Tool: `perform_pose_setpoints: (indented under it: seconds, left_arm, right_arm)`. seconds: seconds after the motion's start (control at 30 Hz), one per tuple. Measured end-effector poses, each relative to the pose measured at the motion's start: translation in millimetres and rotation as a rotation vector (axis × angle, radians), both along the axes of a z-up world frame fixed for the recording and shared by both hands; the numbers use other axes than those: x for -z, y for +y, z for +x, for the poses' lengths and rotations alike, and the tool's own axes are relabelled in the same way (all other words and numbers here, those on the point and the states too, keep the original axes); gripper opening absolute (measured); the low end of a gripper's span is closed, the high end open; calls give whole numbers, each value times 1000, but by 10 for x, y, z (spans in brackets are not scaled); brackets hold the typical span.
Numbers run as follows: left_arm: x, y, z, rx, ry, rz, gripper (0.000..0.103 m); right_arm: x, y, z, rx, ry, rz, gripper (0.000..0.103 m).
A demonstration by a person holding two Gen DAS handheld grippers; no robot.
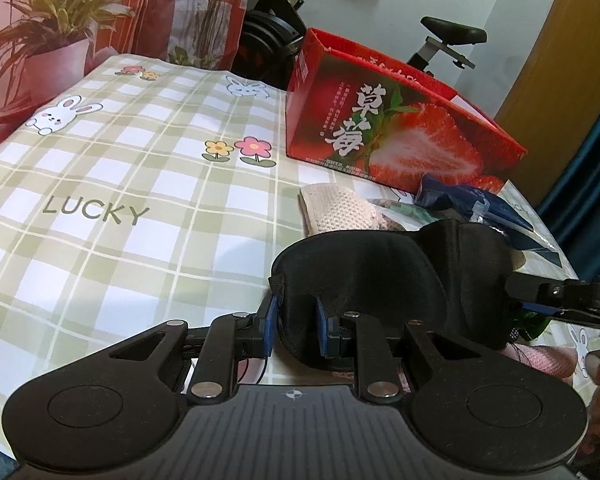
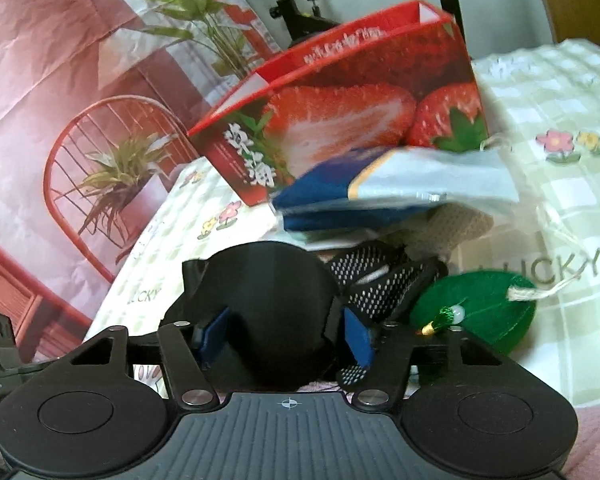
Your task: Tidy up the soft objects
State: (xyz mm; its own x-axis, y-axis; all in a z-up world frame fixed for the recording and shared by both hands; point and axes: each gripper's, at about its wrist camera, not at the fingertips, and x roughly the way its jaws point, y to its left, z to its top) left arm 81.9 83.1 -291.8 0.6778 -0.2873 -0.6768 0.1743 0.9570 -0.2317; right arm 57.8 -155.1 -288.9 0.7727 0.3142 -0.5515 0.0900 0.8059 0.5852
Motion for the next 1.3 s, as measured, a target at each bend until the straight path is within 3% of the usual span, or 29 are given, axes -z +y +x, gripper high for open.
perform_pose_setpoints:
  seconds: [0.27,0.53,0.67,1.3]
  left_arm:
    - [-255,-25,-100,22,-92,-3,22]
    - [-501,-165,-162,83,-162,-15,22]
    - [-479,-203,-158,90,-153,-14,22]
    - [-389,-130,-161,76,-115,-24,22]
  right_arm:
    - [-329,-43,-195,33,-107,-72,40]
    - [-485,4,-239,3,-153,-90,30]
    - [-477,33,-251,-5,-147,-87,23]
    - [-311,-11,-290,33,-67,-115,19]
